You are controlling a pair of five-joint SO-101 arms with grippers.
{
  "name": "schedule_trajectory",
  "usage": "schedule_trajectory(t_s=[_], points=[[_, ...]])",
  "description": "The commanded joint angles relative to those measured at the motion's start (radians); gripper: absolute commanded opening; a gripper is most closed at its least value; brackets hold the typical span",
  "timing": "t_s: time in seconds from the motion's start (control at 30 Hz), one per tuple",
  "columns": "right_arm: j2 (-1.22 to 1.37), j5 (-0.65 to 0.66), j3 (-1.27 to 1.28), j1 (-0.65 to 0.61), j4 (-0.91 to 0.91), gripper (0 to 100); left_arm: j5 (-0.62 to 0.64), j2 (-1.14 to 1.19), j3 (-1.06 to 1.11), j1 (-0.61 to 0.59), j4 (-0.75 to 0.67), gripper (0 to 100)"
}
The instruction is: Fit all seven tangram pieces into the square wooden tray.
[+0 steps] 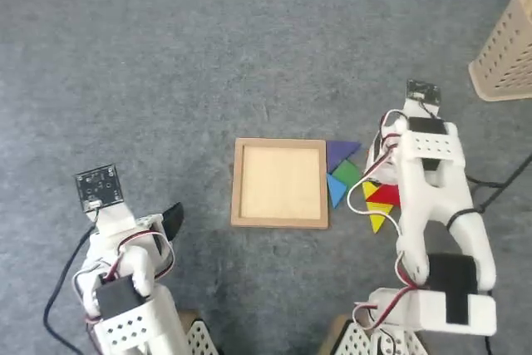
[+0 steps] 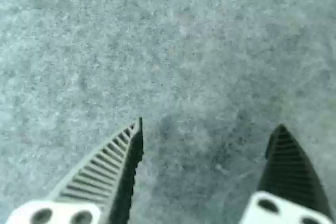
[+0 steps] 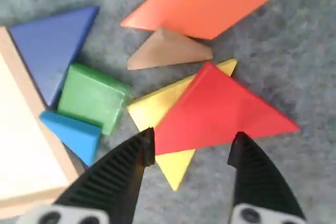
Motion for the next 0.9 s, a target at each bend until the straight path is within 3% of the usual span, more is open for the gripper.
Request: schedule_trajectory(t_s=[0.0,0.3,0.57,0.63,0.73,0.87], points=[[-0.124,-0.158,0.015,-0.012,-0.007,25.1,-0.002,-0.012,-0.013,0.002,-0.002,35],[0.015,-0.540,0.006,-0.059,-0.068,25.2,-0.002,-0.012,-0.013,0.002,-0.002,35],[0.122,-0.563,-0.049,-0.050,-0.071,24.9,-0.002,-0.012,-0.013,0.002,-0.002,35],[0.124,-0.526,-0.052,-0.035,-0.070,24.8,-0.002,-0.012,-0.013,0.002,-0.002,35],[0.127,-0.321,-0.051,-0.012,-0.068,22.8,-0.002,-0.012,-0.013,0.002,-0.002,35],[0.119,-0.043,-0.046,0.005,-0.070,10.4,-0.002,-0.012,-0.013,0.002,-0.002,35]])
